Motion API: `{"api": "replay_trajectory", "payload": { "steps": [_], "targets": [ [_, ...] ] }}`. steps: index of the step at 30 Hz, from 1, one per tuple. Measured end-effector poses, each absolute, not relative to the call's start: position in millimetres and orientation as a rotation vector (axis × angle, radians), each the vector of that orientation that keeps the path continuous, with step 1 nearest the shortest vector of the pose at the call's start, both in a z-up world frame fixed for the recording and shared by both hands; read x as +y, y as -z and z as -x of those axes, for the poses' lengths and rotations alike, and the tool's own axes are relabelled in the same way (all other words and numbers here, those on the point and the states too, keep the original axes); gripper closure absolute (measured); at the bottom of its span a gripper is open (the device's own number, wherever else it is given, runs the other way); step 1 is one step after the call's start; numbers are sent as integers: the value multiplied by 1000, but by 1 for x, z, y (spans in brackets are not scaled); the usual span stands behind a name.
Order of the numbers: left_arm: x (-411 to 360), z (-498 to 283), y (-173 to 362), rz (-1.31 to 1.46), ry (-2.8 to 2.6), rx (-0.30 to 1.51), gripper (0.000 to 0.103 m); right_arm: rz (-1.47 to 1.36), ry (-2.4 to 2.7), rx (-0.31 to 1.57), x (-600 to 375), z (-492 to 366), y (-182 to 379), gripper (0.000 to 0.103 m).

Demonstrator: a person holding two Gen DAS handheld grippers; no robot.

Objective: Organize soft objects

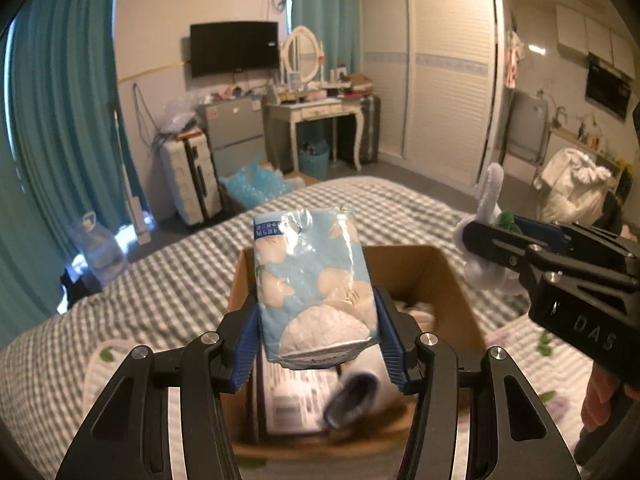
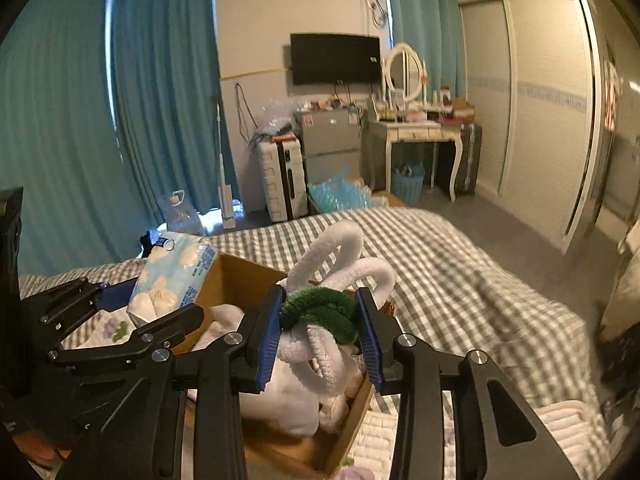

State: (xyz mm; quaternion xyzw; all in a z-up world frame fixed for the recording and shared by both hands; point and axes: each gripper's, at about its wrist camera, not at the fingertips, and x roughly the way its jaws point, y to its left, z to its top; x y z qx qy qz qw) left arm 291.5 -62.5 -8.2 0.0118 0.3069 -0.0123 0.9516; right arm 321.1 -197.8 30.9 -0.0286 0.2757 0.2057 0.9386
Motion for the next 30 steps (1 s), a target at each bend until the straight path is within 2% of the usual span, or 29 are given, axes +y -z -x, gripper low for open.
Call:
{"api": "replay_trajectory", "payload": {
  "steps": [6, 8, 9, 10, 11, 13, 16, 22, 27, 30],
  "targets": [
    [-64, -323, 37, -41, 37, 675, 51, 4, -443, 659, -201, -375, 12, 67],
    [-67, -325, 42, -46, 58, 678, 47, 8, -444, 670, -197, -381, 21, 65],
    [-69, -324, 42, -50, 62, 676, 47, 8, -445, 672, -197, -383, 24, 63],
    [-71, -321, 43, -62, 58, 666, 47, 4, -445, 670, -196, -384, 25, 51],
    [-73, -319, 43, -81, 45, 661, 37, 2, -428, 659, -196, -383, 25, 37],
    [-78, -312, 41, -117, 11, 645, 18, -4, -399, 636, -199, -379, 22, 33],
    [-79, -301, 29, -152, 0, 613, 16, -22, -379, 622, -206, -372, 11, 33],
    [-73, -264, -25, -147, -27, 562, 16, -2, -322, 564, -217, -330, -46, 33],
    [-72, -204, -101, -128, -41, 437, 16, 21, -292, 453, -228, -266, -131, 33],
    [-72, -157, -147, -122, -46, 335, 15, 32, -276, 378, -235, -218, -178, 27]
  ]
}}
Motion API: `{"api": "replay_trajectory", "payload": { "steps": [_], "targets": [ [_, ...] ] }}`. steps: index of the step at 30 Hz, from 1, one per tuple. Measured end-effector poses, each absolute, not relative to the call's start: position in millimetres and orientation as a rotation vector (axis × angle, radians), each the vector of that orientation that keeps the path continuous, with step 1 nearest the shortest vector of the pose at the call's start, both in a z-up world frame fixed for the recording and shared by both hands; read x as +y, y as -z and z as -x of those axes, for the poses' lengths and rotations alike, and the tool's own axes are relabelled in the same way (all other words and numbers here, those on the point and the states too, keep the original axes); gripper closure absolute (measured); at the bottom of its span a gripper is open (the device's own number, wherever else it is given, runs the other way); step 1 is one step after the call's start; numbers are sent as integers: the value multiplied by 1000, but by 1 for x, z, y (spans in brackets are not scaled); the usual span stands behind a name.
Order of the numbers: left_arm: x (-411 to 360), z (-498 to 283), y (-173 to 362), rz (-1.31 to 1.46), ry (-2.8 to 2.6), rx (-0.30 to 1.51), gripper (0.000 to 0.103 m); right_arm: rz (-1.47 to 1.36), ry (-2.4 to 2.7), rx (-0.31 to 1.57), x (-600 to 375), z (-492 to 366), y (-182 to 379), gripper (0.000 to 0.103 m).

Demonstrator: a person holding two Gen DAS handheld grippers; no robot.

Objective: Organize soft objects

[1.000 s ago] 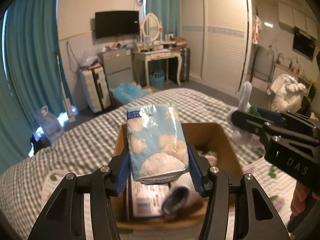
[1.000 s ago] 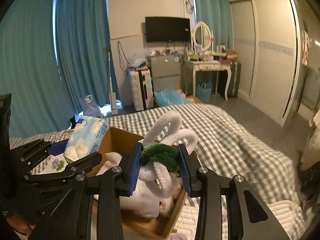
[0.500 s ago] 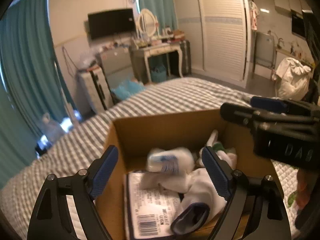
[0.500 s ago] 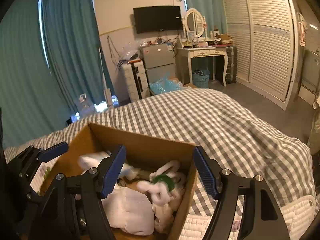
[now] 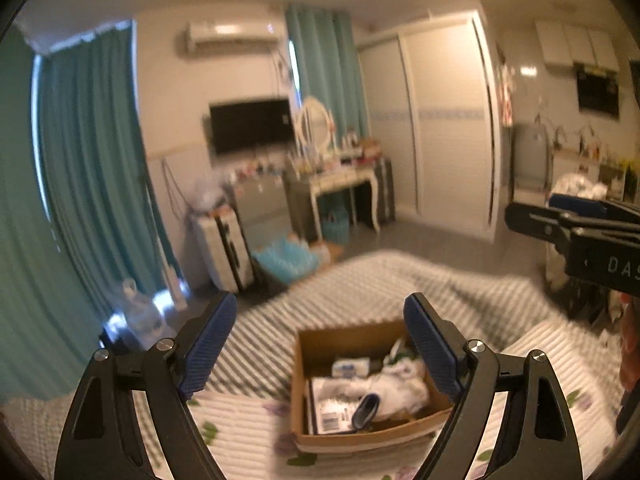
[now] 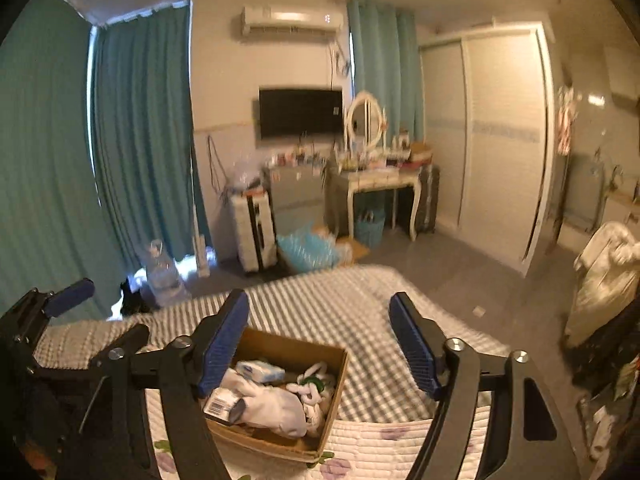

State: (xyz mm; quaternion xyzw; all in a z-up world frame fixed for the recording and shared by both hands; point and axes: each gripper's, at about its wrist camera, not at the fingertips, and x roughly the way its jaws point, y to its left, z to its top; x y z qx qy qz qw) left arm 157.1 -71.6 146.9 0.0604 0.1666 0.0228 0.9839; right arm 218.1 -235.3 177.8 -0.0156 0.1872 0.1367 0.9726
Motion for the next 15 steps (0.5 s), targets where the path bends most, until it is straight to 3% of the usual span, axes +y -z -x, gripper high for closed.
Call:
{"api": "replay_trajectory", "payload": {
  "steps": [2, 5, 9, 15],
  "targets": [
    [-70, -125, -171, -112, -43, 265, 0, 36, -265, 331, -240, -184, -202, 18],
    [-67, -86, -196, -102, -36, 175, 0, 48, -236, 293, -246, -135, -225, 0],
    [-64, -32, -214, -104, -44, 88, 0, 40, -246, 242, -253, -83, -234, 0],
    [-59, 6, -200, -107, -61, 37, 0, 32, -260, 178, -255, -27, -215, 0]
  ]
}}
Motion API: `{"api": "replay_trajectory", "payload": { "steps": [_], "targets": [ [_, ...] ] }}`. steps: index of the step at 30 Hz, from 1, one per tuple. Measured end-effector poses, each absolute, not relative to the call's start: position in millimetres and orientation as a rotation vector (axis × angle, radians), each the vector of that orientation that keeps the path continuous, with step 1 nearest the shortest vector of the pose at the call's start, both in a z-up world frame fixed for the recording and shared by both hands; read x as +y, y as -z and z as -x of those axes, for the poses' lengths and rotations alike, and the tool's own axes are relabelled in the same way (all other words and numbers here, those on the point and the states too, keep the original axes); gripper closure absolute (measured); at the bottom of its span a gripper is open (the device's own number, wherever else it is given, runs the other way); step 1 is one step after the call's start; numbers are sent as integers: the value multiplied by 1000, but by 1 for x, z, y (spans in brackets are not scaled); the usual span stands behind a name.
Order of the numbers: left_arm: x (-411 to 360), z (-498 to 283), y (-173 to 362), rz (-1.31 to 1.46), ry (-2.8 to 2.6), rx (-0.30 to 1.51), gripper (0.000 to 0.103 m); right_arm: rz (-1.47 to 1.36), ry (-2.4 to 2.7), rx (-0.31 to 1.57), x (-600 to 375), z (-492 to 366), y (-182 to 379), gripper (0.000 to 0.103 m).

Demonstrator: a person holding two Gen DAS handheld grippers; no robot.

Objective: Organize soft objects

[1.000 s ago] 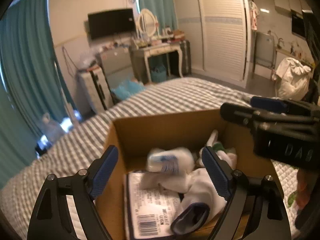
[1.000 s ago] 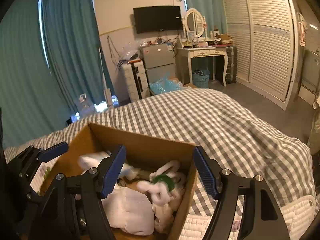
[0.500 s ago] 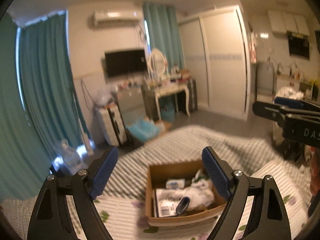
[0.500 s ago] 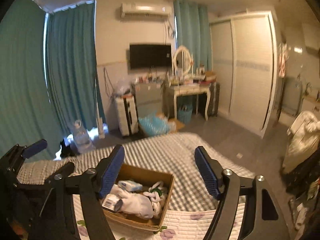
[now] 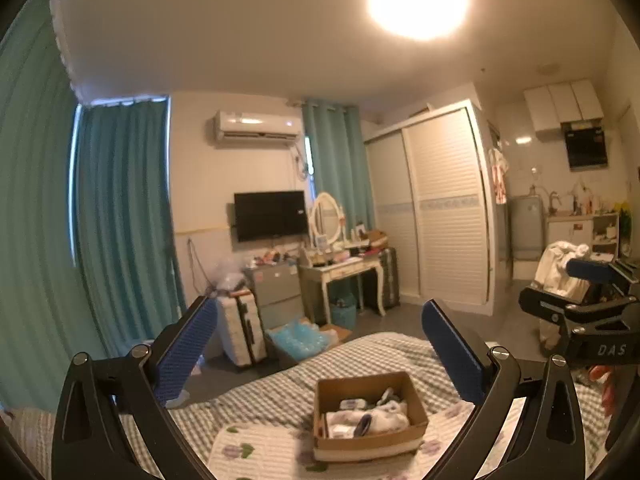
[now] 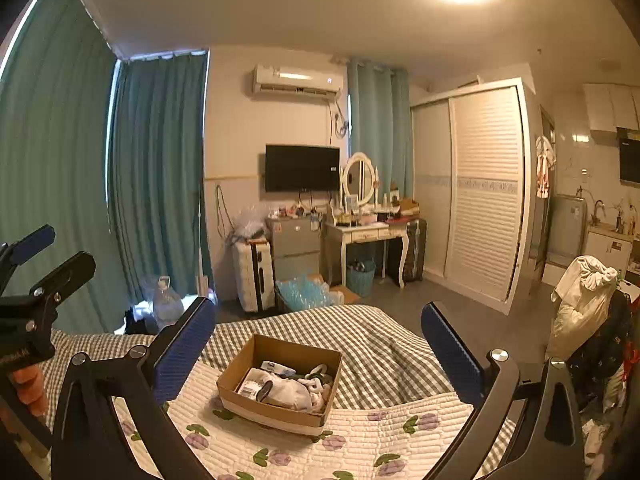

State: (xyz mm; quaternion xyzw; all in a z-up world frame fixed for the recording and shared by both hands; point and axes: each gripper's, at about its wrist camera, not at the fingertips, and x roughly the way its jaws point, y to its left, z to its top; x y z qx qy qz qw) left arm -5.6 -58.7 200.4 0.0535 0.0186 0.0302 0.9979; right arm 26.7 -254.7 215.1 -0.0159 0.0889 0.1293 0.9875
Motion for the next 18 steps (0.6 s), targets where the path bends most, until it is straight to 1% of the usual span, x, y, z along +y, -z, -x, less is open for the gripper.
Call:
{"api": "replay_trajectory", "payload": {
  "steps": [3, 6, 10, 13, 18],
  "targets": [
    [-56, 5, -179, -95, -61, 52, 0, 8, -261, 148, -254, -10, -191, 0],
    [-49, 1, -151, -67, -62, 74, 0, 6, -257, 137, -246, -9, -155, 0],
    [-44, -12, -107, -48, -78, 125, 0, -23, -279, 169, -239, -29, -112, 0],
    [-42, -30, -70, -83, -115, 148, 0, -58, -296, 215, -233, -51, -79, 0],
    [-31, -51, -26, -54, -88, 241, 0, -35, -271, 266, -219, -76, -32, 0]
  ]
}}
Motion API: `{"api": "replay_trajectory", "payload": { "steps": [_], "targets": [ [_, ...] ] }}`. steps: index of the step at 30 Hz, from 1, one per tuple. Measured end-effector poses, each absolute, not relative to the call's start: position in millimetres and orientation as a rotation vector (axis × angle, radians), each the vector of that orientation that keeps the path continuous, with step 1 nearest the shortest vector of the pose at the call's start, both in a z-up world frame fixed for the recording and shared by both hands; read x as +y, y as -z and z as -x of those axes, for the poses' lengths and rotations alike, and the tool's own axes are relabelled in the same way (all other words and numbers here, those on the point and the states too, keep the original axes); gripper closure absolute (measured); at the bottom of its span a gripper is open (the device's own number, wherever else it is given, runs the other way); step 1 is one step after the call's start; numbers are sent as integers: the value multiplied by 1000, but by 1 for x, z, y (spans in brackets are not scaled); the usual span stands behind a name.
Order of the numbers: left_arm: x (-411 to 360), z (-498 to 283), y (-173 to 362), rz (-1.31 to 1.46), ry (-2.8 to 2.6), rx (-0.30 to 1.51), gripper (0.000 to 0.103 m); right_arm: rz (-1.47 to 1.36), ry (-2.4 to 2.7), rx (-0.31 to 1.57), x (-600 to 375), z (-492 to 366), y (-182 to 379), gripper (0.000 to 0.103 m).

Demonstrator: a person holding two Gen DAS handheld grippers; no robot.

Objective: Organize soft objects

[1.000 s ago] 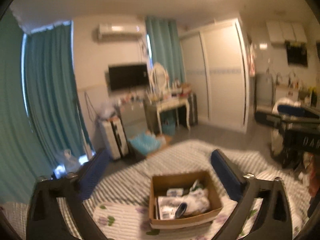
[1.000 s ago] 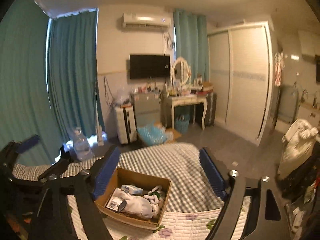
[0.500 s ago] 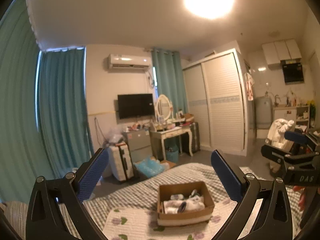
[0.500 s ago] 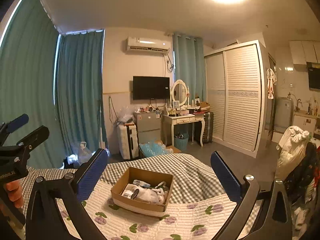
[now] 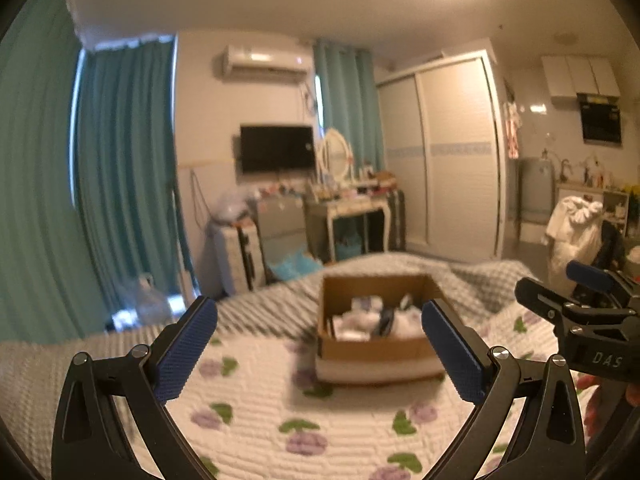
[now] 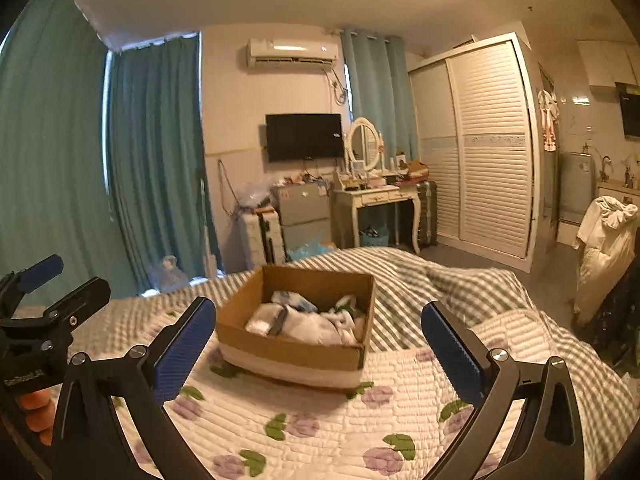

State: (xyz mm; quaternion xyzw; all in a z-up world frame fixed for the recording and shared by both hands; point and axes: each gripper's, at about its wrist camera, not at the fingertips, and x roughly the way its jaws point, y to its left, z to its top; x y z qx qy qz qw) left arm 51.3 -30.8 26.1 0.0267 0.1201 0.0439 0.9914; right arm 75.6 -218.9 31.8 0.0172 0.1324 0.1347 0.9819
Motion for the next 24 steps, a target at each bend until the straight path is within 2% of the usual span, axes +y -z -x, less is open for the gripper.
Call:
{"api": "replay_trajectory", "payload": {
  "steps": [8, 24],
  "targets": [
    [-27, -55, -3, -48, -69, 305, 0, -33, -216, 313, -217, -92, -4, 0],
    [-25, -54, -3, -45, -66, 322, 0, -54, -204, 319, -224, -90, -2, 0]
  ]
}}
